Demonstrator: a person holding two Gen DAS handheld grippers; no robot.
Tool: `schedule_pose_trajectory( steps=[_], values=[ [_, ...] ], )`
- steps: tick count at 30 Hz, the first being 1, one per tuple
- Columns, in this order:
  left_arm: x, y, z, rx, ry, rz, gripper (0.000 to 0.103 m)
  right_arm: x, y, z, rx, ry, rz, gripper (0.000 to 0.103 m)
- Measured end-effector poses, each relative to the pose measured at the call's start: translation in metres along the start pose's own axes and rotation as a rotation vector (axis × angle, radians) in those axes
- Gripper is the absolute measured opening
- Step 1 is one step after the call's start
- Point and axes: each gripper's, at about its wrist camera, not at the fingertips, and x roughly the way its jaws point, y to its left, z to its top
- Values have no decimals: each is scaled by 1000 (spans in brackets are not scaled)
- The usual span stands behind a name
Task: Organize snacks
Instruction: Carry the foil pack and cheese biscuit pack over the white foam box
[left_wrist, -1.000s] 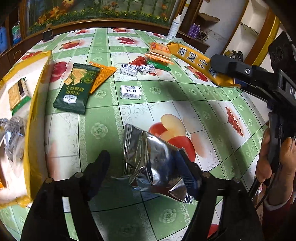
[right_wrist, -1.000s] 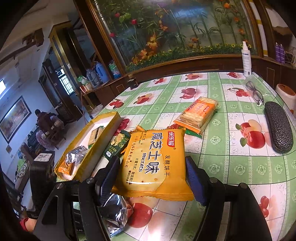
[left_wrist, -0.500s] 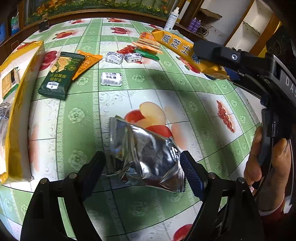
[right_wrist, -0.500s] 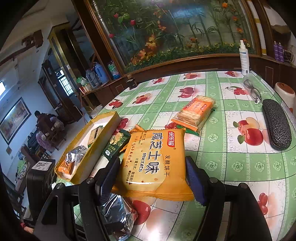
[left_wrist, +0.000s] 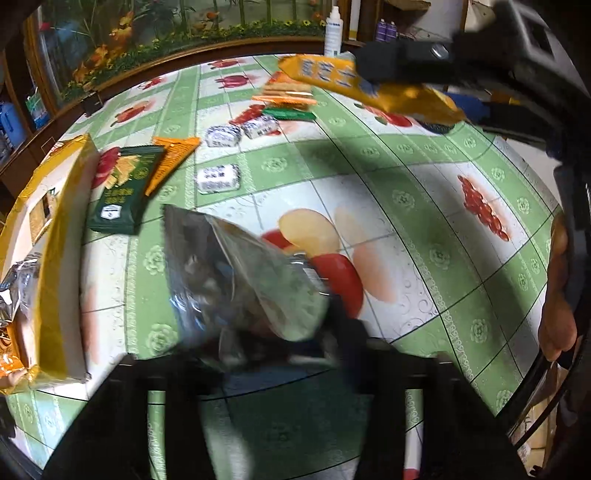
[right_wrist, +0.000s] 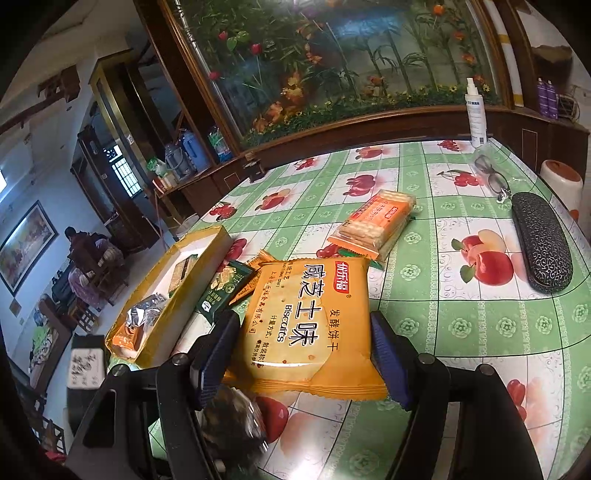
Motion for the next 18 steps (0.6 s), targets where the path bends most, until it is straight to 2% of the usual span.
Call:
schedule_pose_trajectory(
  steps=[2,6,10,14,18],
  values=[
    [-2,8,0,-11,-7,-2,26,-1,1,0,0,-2,4,72],
    [-11,15,-1,-9,-51,39,24,-1,5,2,-7,-4,14,72],
    [-36,34,0,-44,-128,65,23,4,15,4,-20,0,41,72],
    [-58,77,1,-147,-194,118,23,19,38,9,-53,19,98,72],
    [-69,133,-2,-256,-217,203,23,44,71,11,-88,53,177,72]
  ],
)
